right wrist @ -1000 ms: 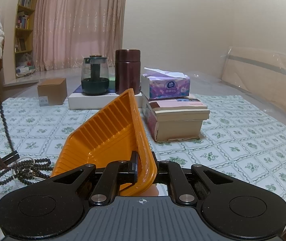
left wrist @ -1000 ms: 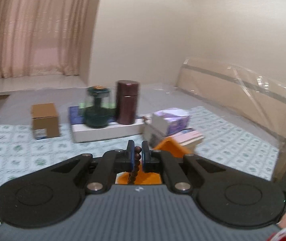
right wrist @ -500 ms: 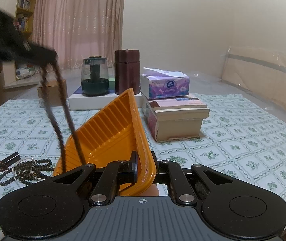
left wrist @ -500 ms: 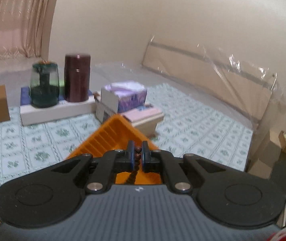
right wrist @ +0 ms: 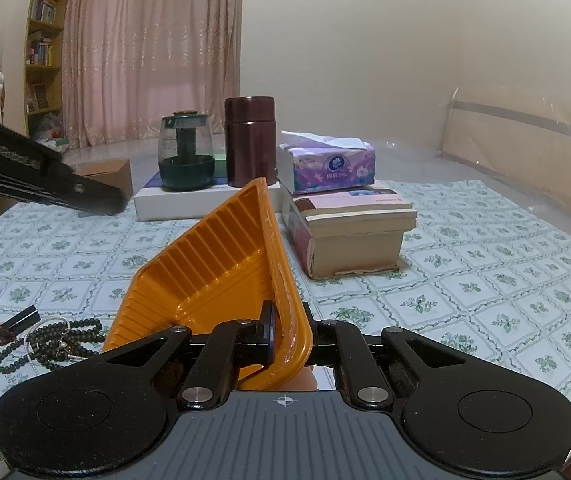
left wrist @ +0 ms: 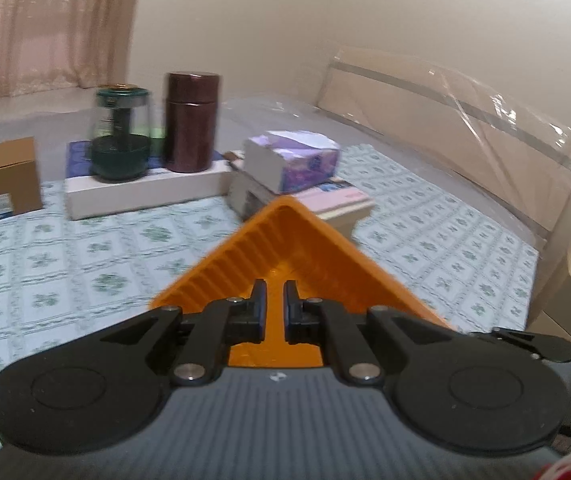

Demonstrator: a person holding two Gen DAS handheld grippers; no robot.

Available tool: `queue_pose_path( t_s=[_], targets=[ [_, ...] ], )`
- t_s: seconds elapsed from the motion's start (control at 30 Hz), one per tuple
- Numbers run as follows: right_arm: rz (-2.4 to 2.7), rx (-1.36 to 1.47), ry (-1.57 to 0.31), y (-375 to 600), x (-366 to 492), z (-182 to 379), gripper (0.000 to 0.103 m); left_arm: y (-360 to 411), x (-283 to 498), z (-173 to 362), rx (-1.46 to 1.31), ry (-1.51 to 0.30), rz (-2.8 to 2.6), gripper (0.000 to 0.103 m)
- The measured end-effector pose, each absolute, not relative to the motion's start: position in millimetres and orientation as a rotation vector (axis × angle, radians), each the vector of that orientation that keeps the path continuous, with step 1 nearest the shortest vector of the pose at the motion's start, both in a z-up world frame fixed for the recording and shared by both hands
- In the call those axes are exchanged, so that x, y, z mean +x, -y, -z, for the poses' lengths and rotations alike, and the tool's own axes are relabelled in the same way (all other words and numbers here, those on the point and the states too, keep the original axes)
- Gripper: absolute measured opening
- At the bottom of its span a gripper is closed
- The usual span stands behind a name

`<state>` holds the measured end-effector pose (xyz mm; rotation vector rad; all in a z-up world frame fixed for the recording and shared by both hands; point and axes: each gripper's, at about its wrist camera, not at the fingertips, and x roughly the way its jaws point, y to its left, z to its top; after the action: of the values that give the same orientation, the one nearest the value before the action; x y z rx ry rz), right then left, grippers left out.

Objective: Organize jewelry
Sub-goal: 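Lift the brown bead strand over the tray and open the left tool, then lower the left tool onto a red bead bracelet and grasp it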

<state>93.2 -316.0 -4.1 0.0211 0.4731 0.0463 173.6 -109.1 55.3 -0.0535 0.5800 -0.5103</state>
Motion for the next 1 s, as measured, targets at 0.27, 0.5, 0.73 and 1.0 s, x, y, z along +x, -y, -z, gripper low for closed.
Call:
queue_pose_path(
  t_s=[0.27,0.5,0.73,1.0],
  targets=[
    [-0.045,0.02,-0.473,315.9,93.5,4.1,0.01,18.5,159.4,-49.6,-0.095,-0.567,0.271,0.015],
    [-0.043,0.016,-0.473,315.7,92.5,4.9,0.01,-52.5,144.3,-24.4,-0.115,-0.604,0.07,0.017],
    [-0.039,0.005,-0.475,315.8,89.9,6.6,0.01,-78.8,128.6,12.0,-0.099,-0.663,-0.022,0.019],
    [-0.034,-0.007,-0.481,315.9,91.0,7.3,0.01,-81.1,128.1,45.6,-0.067,-0.707,-0.005,0.025]
  ],
)
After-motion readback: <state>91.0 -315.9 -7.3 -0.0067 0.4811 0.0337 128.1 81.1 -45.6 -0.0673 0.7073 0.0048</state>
